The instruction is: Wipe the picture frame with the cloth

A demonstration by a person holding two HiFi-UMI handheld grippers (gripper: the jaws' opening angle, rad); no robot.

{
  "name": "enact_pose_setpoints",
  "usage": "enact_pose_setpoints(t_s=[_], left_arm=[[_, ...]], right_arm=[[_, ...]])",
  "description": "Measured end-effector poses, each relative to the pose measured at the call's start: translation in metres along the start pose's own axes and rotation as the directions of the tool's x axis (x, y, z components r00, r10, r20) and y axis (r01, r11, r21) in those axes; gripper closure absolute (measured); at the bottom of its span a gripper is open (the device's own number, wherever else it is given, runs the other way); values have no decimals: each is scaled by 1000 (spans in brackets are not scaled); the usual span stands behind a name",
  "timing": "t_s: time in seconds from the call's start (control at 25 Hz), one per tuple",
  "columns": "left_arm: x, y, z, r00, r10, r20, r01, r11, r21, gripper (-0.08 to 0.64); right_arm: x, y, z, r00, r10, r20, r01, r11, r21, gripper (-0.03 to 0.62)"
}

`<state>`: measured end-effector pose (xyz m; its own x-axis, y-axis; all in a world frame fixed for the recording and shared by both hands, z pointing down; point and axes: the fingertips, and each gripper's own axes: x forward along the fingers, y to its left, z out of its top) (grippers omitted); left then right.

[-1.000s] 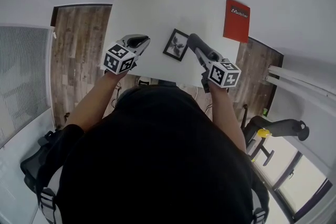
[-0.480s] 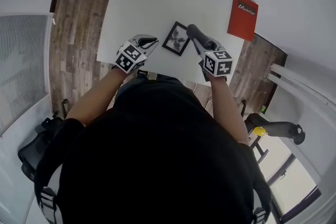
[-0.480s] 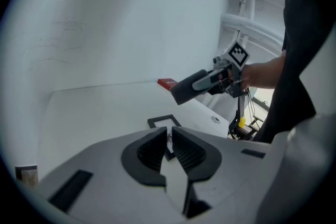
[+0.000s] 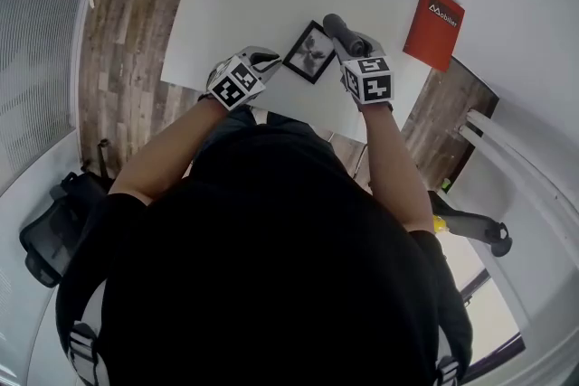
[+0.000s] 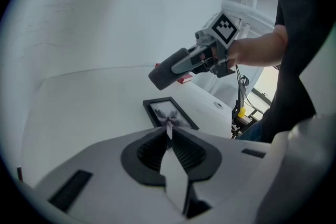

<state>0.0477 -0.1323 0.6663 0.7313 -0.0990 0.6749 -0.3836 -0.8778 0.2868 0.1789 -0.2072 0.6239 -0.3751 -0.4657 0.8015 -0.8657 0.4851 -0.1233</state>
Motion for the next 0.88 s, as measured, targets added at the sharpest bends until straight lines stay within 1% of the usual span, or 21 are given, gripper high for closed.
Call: enact_pose_setpoints(t_s=[0.12, 0.24, 0.4, 0.48, 0.64, 0.76, 0.88], left_arm=[[7, -2, -9, 1000, 0, -5, 0, 1000, -5, 520], [12, -1, -13, 1000, -3, -6, 3, 1000, 5, 514], [24, -5, -26, 999, -22, -46, 23, 1000, 10, 487], [31, -8, -35, 996, -40, -83, 41, 999, 10, 454], [43, -11, -46, 990, -41, -138, 47, 998, 41, 443], [50, -13, -46, 989, -30, -147, 40, 997, 62, 443], [56, -11, -46, 988, -4, -156, 16, 997, 72, 445]], right_arm=[[12, -1, 2, 1000, -6, -23, 4, 998, -62, 471], [24, -3, 2, 999, -18, -41, 13, 994, -110, 471], [36, -1, -5, 997, -35, -72, 21, 983, -181, 471], [42, 3, -9, 995, -43, -93, 21, 973, -228, 471], [49, 11, -15, 991, -69, -115, 27, 944, -330, 471], [52, 20, -22, 989, -65, -131, 10, 925, -379, 471], [55, 26, -32, 987, -52, -152, -14, 915, -404, 471]])
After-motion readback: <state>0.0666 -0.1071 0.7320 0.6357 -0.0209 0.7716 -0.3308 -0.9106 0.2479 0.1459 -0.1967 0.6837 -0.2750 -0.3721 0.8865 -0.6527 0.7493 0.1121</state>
